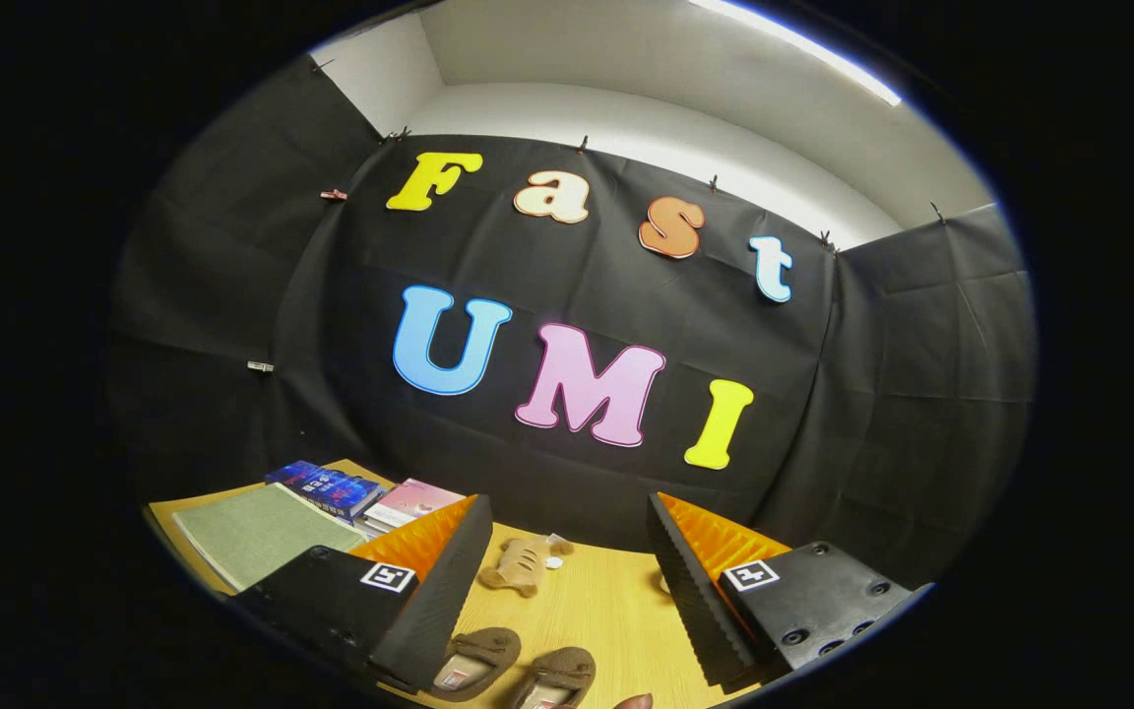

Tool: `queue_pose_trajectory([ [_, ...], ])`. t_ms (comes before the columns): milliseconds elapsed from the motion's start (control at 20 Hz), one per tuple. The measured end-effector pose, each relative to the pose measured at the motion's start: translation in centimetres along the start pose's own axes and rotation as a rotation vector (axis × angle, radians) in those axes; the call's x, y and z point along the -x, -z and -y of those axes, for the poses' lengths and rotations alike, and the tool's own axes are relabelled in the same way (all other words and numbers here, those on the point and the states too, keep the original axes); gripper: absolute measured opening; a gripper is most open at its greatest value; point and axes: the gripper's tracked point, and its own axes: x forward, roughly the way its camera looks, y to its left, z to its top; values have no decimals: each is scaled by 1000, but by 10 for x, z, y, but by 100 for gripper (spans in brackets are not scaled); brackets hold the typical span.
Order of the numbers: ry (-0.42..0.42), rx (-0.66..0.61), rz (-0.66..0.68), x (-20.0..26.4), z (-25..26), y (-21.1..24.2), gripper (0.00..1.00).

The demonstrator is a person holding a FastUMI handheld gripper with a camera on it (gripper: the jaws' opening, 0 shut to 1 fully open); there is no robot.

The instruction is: Open the storage box then place both shoes into the box .Put the left shoe in first, then the right shoe, with the right side of both shoes facing outward in a uniform manner.

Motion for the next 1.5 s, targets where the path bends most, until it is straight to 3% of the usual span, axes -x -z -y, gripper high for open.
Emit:
queue_pose_trajectory([
  [1200,42,5,-63,-22,9,25,97],
  [1350,-62,-50,-68,-25,-18,25,97],
  [1500,-308,-188,-121,-26,-73,34,97],
])
